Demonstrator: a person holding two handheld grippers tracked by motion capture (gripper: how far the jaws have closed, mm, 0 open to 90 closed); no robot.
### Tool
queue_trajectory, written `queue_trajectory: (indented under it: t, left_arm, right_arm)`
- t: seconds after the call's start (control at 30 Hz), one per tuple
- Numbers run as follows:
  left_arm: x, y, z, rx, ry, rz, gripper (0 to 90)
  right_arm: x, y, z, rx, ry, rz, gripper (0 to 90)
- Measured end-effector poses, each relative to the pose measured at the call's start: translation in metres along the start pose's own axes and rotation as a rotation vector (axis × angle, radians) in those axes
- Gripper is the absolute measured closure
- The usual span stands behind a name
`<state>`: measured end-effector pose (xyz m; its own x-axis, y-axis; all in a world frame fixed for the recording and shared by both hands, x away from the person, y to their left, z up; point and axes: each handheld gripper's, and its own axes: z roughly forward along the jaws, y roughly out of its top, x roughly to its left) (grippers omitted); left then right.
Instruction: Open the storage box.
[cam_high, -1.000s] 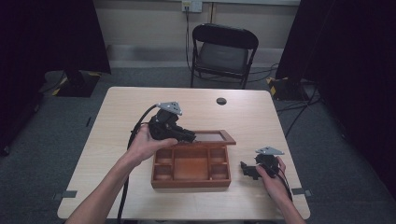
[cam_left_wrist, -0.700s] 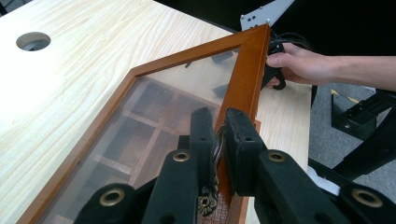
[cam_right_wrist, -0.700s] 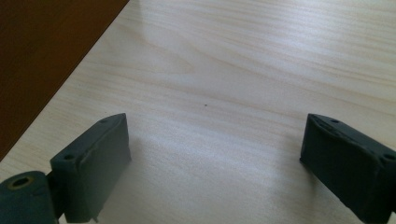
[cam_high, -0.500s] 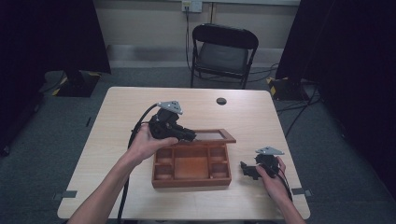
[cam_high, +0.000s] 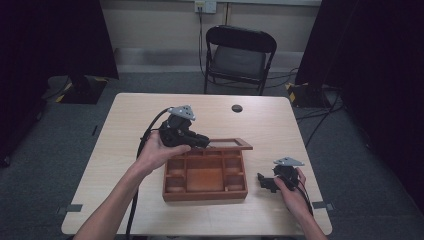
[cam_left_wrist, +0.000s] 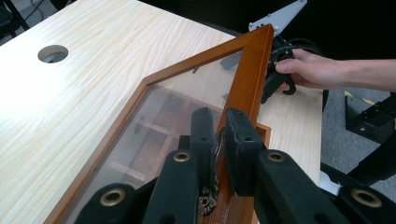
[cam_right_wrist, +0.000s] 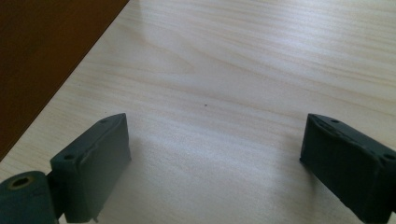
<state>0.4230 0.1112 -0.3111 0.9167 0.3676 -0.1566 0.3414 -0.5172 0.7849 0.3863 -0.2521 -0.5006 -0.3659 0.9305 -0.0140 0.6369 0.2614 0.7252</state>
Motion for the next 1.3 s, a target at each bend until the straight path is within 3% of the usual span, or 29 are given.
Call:
queue_trajectory:
  t: [1.3]
  left_arm:
    - [0.0089, 0.0068, -0.0058, -0.053, 0.031, -0.019, 83.0]
  right_arm:
    - [0.0000, 0.0000, 0.0000, 0.000, 0.000, 0.000, 7.4]
